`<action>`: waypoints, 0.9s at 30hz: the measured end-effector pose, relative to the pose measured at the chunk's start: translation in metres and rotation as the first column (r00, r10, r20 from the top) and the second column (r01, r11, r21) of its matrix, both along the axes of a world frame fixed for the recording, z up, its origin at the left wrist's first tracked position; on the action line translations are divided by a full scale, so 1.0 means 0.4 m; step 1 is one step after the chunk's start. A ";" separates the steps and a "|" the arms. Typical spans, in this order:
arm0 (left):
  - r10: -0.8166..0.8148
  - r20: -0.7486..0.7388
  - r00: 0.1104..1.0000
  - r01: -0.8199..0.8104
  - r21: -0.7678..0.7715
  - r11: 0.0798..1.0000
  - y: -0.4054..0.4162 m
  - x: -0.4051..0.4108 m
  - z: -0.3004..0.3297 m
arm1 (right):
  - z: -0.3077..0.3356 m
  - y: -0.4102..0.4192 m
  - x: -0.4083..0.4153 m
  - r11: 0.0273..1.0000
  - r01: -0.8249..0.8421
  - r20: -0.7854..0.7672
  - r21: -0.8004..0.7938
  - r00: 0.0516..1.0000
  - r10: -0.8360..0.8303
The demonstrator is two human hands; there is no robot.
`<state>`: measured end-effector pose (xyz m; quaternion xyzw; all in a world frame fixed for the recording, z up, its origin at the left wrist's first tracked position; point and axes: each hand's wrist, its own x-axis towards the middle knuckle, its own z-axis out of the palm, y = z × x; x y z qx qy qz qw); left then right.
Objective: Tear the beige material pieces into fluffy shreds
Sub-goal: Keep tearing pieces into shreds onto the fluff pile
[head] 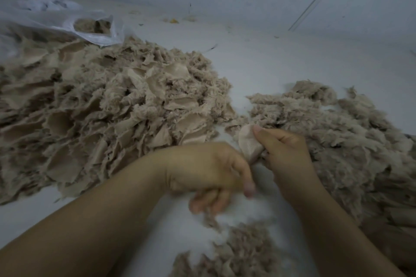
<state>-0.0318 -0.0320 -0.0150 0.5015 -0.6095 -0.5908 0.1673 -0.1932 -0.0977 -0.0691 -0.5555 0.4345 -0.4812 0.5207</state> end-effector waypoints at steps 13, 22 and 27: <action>0.671 0.103 0.734 -0.594 -0.381 0.709 -0.062 0.071 -0.032 | 0.023 -0.001 -0.001 0.987 0.113 0.109 0.112 0.986 -0.125; 0.653 0.434 0.621 0.144 -0.882 0.449 -0.041 -0.068 -0.064 | 0.028 0.007 0.010 0.985 0.112 0.132 0.132 0.983 -0.130; 0.573 0.538 0.619 0.160 -0.800 0.579 -0.081 -0.079 -0.092 | 0.031 0.009 0.013 0.988 0.077 0.090 0.136 0.992 -0.090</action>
